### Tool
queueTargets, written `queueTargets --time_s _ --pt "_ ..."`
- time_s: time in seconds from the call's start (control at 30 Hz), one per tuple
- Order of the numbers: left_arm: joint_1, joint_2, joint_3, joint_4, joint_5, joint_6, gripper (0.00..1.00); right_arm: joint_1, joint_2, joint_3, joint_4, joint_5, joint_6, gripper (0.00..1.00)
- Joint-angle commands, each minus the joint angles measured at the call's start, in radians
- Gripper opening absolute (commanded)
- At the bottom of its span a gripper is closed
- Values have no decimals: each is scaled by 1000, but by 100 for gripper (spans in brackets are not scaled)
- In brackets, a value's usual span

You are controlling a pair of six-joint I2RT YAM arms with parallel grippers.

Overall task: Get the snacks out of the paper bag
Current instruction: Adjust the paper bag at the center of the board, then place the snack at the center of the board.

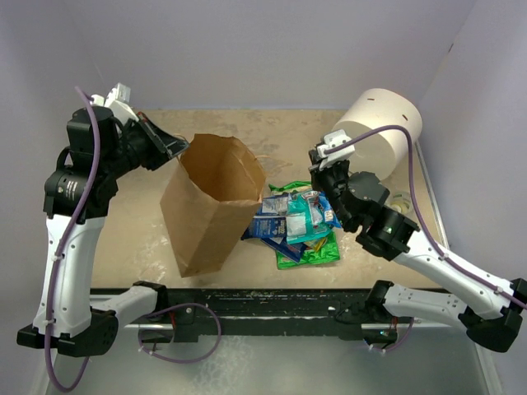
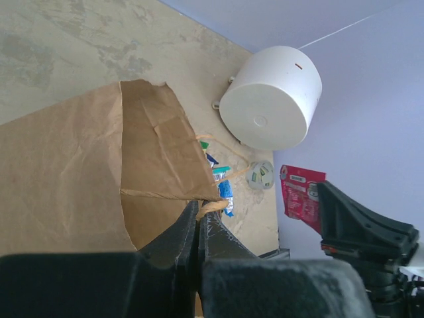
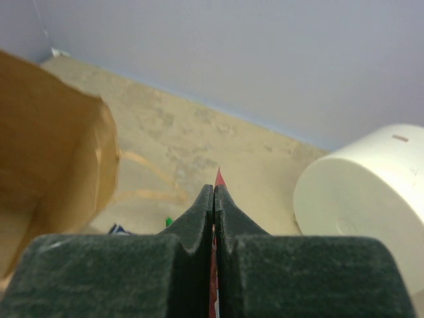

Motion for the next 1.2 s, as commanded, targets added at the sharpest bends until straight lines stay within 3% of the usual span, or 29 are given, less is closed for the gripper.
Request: queueTargets --time_s 0.0,0.27,0.47,0.67,1.17 --pt "-3 -47 -12 22 -26 -13 0 -5 -31 -43 -30 36 51 0" --pt "-3 -132 -81 -121 -201 13 0 -6 -13 -85 -62 8 45 0" --pt "-3 -284 -232 -208 -343 -20 0 -7 29 -100 -106 2 13 0" --pt "-3 -362 -296 -236 -376 -51 16 -7 65 -170 -82 65 98 0" --pt "-3 -385 -227 -280 -469 -23 59 -7 184 -259 -70 161 317 0"
